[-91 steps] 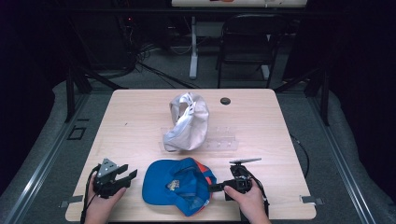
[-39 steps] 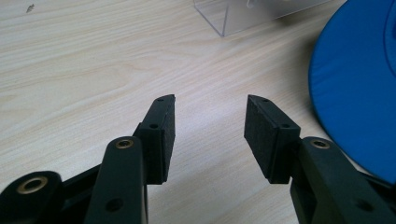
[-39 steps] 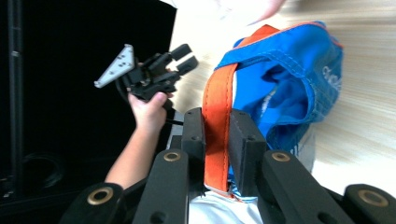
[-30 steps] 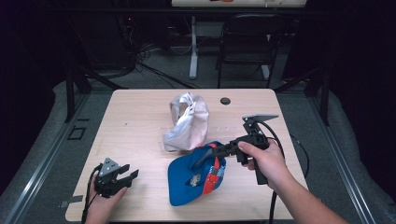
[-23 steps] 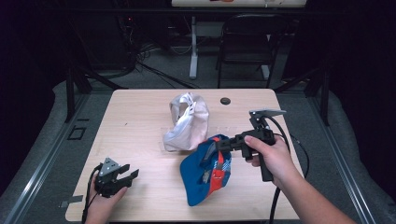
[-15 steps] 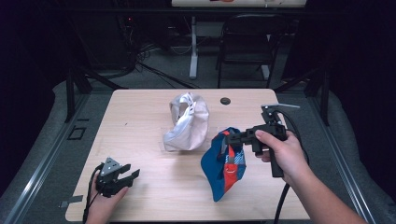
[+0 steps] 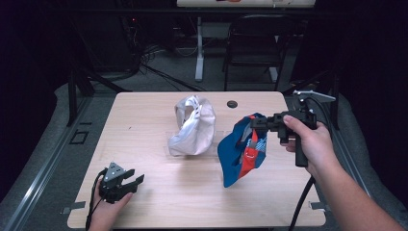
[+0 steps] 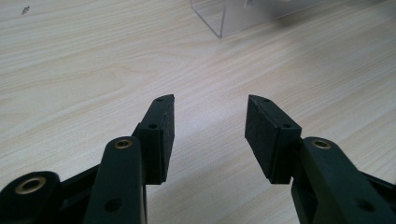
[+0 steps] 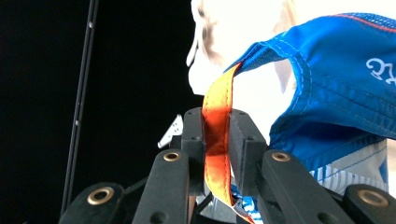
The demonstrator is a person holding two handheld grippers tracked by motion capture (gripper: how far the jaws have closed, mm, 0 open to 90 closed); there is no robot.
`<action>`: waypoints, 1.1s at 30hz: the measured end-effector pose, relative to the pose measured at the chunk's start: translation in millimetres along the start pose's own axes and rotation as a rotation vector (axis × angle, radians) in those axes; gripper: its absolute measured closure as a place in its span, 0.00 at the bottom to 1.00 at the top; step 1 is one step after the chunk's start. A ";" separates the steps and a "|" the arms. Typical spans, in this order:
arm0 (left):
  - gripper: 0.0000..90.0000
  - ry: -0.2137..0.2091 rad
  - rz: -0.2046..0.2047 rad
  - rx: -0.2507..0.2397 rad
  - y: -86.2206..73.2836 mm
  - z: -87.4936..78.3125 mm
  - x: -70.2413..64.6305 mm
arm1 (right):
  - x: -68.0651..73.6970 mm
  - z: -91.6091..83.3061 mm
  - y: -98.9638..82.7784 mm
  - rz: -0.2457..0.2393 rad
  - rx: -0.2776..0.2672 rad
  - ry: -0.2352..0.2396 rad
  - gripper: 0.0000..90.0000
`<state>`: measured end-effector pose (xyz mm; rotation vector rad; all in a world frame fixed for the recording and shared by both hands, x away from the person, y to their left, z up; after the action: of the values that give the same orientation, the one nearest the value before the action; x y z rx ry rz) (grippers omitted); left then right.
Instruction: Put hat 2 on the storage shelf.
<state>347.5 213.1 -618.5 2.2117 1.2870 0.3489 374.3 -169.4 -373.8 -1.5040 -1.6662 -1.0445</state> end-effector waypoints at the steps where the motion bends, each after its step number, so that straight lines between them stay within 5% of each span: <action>1: 0.58 0.000 0.000 0.000 0.0 -0.1 0.0 | 1.5 -1.5 2.4 0.003 -0.007 0.002 0.87; 14: 0.58 -0.002 0.002 0.002 -0.2 0.3 0.4 | 11.9 -15.3 40.1 -0.007 -0.106 -0.004 0.87; 33: 0.58 -0.010 -0.008 0.005 -0.8 -0.2 2.0 | 16.0 -10.2 86.9 -0.003 -0.153 -0.040 0.87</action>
<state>347.8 215.2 -618.9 2.2096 1.2920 0.3313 458.0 -169.0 -343.6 -1.6299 -1.6475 -1.1727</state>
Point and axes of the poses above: each handheld gripper's, and its own axes: z roughly forward along the jaws, y roughly out of its top, x roughly to its left, the point moved 10 cm from there along z, roughly forward along the jaws, and after that the axes turned 15 degrees about x, right-handed, at the moved point
